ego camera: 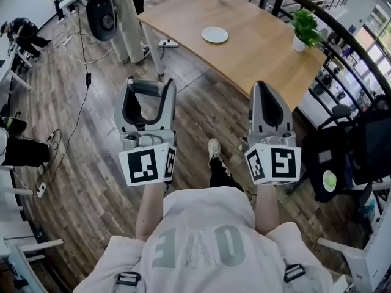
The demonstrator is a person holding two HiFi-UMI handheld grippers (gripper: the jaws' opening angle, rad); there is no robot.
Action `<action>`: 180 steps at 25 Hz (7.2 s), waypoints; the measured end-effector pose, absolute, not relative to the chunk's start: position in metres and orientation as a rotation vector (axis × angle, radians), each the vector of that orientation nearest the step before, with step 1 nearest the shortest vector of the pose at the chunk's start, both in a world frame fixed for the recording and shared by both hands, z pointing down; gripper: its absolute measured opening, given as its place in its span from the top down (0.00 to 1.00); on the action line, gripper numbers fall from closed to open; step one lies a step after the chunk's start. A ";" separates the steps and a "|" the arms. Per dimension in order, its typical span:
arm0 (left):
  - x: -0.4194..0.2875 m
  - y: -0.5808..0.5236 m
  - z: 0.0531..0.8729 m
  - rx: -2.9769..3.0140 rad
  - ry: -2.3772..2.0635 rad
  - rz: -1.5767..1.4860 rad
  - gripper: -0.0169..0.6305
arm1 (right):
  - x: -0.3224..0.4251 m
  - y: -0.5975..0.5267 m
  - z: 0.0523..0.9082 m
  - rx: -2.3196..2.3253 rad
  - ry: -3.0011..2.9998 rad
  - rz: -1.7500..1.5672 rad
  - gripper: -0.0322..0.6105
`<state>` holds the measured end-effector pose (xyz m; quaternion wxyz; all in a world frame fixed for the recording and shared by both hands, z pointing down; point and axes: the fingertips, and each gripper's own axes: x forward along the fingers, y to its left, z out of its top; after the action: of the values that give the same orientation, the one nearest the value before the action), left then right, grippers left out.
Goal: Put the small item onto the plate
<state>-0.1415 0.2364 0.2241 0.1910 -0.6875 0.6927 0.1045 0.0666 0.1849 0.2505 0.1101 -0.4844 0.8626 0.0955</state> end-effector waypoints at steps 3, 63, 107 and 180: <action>-0.146 0.193 0.214 -1.926 1.945 0.297 0.47 | 0.066 0.143 0.235 -1.385 2.524 0.288 0.92; -0.178 -0.241 0.189 -2.076 1.936 0.192 0.47 | -0.009 -0.269 0.230 -1.363 2.679 0.140 0.91; -0.092 -0.414 0.578 -2.840 1.469 -1.490 0.47 | 0.043 -0.369 0.348 -1.708 2.747 -0.267 0.91; -0.165 -0.296 0.207 -2.299 1.866 0.048 0.83 | -0.011 -0.294 0.245 -1.420 2.667 0.056 0.91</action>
<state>-0.1649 -0.2957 0.2069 0.0899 -0.7731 0.6276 0.0163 -0.0112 -0.2943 0.2453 0.0600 -0.4690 0.8809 0.0186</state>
